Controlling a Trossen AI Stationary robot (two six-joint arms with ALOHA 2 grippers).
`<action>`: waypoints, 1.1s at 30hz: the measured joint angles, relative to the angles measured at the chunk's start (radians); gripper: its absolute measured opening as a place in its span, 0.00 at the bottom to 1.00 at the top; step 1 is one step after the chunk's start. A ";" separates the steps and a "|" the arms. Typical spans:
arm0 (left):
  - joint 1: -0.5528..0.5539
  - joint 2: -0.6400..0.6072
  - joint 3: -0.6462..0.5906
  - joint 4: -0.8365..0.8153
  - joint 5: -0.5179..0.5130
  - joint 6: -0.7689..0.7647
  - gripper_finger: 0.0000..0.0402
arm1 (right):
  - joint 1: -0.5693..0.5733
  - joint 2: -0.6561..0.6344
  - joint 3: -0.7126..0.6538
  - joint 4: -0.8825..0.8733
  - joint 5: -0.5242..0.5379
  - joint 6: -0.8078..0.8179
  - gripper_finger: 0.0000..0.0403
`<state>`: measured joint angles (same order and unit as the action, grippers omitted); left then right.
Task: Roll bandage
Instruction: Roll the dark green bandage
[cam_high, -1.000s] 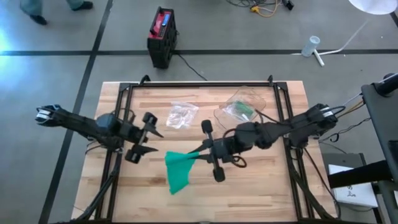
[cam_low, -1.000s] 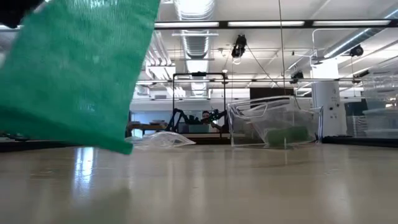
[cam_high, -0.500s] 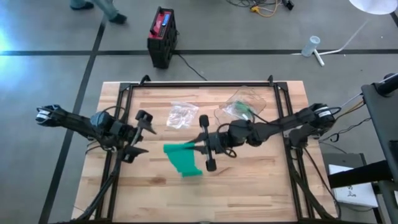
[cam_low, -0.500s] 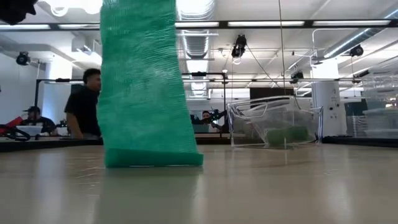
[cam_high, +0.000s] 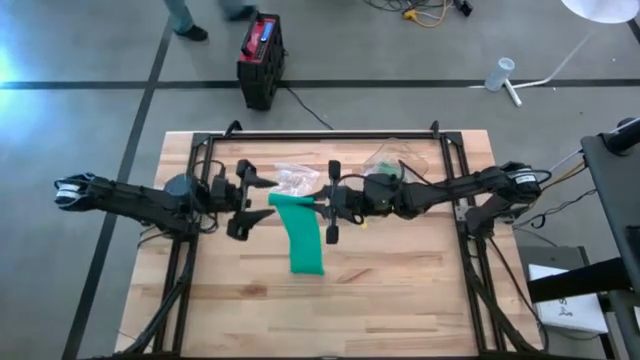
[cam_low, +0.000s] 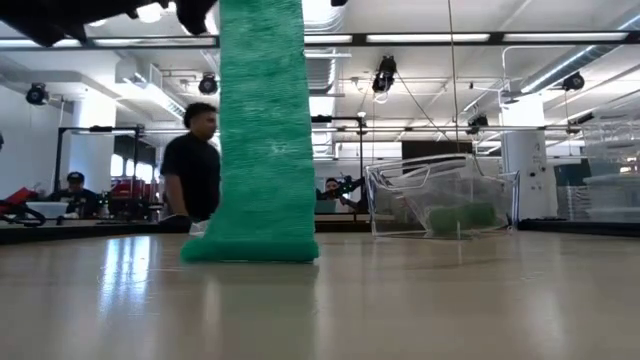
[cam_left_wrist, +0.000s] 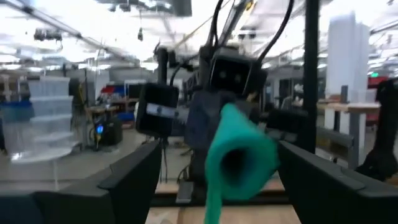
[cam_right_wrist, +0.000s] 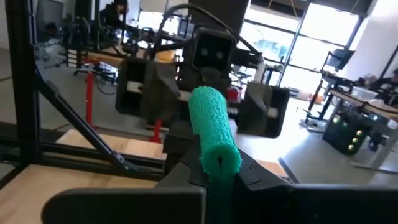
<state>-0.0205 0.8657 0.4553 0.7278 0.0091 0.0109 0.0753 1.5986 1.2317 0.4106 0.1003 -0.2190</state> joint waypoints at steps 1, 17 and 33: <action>0.008 0.017 0.006 -0.004 -0.001 -0.006 0.76 | -0.004 0.000 0.000 0.000 -0.011 0.001 0.02; 0.015 0.074 0.081 -0.105 0.005 0.037 0.35 | -0.011 -0.001 -0.004 -0.024 -0.028 -0.008 0.02; 0.006 0.058 0.196 -0.413 0.033 0.526 0.11 | -0.010 -0.004 0.000 -0.048 -0.027 0.205 0.07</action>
<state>-0.0150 0.9241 0.6517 0.3146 0.0418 0.5364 0.0648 1.5951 1.2312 0.3625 0.0735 -0.0144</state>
